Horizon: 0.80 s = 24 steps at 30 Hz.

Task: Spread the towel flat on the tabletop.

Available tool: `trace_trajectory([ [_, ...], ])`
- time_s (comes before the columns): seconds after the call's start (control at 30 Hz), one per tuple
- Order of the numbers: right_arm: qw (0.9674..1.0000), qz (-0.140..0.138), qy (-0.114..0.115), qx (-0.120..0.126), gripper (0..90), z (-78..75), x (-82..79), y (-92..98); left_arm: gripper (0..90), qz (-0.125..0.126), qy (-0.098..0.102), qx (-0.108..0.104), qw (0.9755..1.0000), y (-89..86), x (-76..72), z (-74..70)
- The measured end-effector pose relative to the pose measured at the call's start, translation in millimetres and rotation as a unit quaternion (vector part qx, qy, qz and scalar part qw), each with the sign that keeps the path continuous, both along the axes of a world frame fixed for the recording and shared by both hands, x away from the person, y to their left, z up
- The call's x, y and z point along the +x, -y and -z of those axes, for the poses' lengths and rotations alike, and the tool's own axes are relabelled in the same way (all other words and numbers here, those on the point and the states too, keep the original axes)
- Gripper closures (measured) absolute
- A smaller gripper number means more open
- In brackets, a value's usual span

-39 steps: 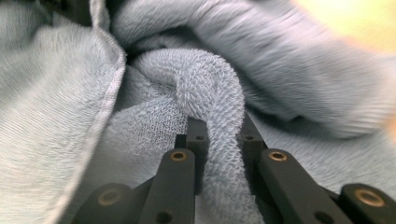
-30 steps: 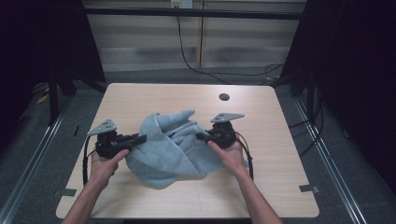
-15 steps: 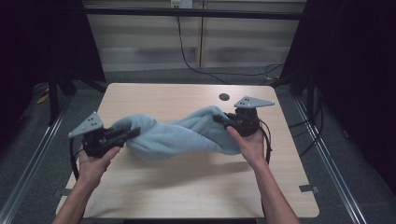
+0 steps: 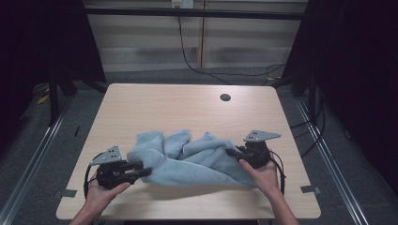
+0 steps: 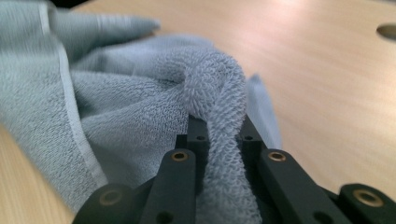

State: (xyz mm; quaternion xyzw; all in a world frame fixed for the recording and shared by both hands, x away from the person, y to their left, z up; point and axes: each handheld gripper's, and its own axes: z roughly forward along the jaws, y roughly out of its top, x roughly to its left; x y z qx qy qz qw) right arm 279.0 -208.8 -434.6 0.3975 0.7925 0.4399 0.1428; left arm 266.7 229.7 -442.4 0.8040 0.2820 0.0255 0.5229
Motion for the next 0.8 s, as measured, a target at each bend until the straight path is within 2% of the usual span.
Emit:
trace_trajectory([
  [0.03,1.0000,0.001,-0.003,-0.004,81.1,2.3,-2.4,0.8,64.1,0.003,0.002,0.000,1.0000,-1.1,0.7,-1.8],
  [0.13,0.9999,0.005,-0.008,-0.005,81.0,7.5,-7.9,3.7,60.2,-0.002,0.010,-0.021,0.9997,-6.3,4.2,-11.8],
  [0.17,0.9999,0.012,-0.010,-0.001,80.9,11.7,-12.3,8.8,58.2,-0.008,0.020,-0.028,0.9994,-10.2,6.2,-18.4],
  [0.2,0.9999,0.013,-0.011,0.000,80.8,13.1,-13.3,10.5,56.8,-0.008,0.020,-0.028,0.9994,-10.2,6.2,-18.4],
  [0.23,0.9998,0.013,-0.014,0.000,80.8,15.2,-14.6,12.5,56.0,-0.021,0.026,-0.042,0.9986,-15.7,9.6,-25.6],
  [0.3,0.9997,0.014,-0.018,0.000,80.7,17.2,-16.0,13.3,55.6,-0.026,0.028,-0.042,0.9984,-17.0,11.9,-28.3],
  [0.4,0.9993,0.011,-0.030,-0.019,80.4,27.8,-20.3,11.4,49.2,-0.035,0.023,-0.021,0.9989,-13.0,23.9,-27.3],
  [0.43,0.9992,0.010,-0.033,-0.021,80.2,31.3,-20.7,10.7,48.1,-0.030,0.013,-0.011,0.9994,-7.7,30.9,-22.3],
  [0.47,0.9990,0.011,-0.038,-0.020,80.2,33.0,-21.0,10.4,46.0,-0.027,0.002,0.014,0.9995,2.4,41.8,-12.1],
  [0.5,0.9990,0.010,-0.039,-0.019,80.2,35.8,-20.5,10.2,43.2,-0.027,0.002,0.014,0.9995,2.4,41.8,-12.1],
  [0.53,0.9988,0.011,-0.043,-0.020,80.1,38.3,-20.2,9.6,41.5,-0.031,-0.003,0.029,0.9991,8.4,48.8,-5.0],
  [0.57,0.9988,0.011,-0.043,-0.020,80.1,38.3,-20.2,9.6,41.5,-0.033,-0.013,0.045,0.9983,15.7,58.1,4.3],
  [0.63,0.9983,0.010,-0.049,-0.028,79.8,43.1,-18.4,8.7,38.7,-0.037,-0.028,0.059,0.9972,24.5,69.7,16.8],
  [0.67,0.9983,0.011,-0.051,-0.026,79.7,44.0,-18.1,8.8,36.7,-0.040,-0.036,0.077,0.9956,29.7,75.8,24.3],
  [0.7,0.9983,0.013,-0.051,-0.024,79.6,44.6,-17.5,9.2,32.8,-0.038,-0.048,0.080,0.9949,32.2,78.6,28.8],
  [0.73,0.9984,0.013,-0.050,-0.023,79.4,44.7,-17.0,9.7,30.7,-0.028,-0.068,0.086,0.9936,35.7,81.5,35.6],
  [0.8,0.9983,0.014,-0.053,-0.021,79.1,45.3,-15.9,10.2,27.4,-0.024,-0.079,0.102,0.9914,40.0,80.9,43.3],
])
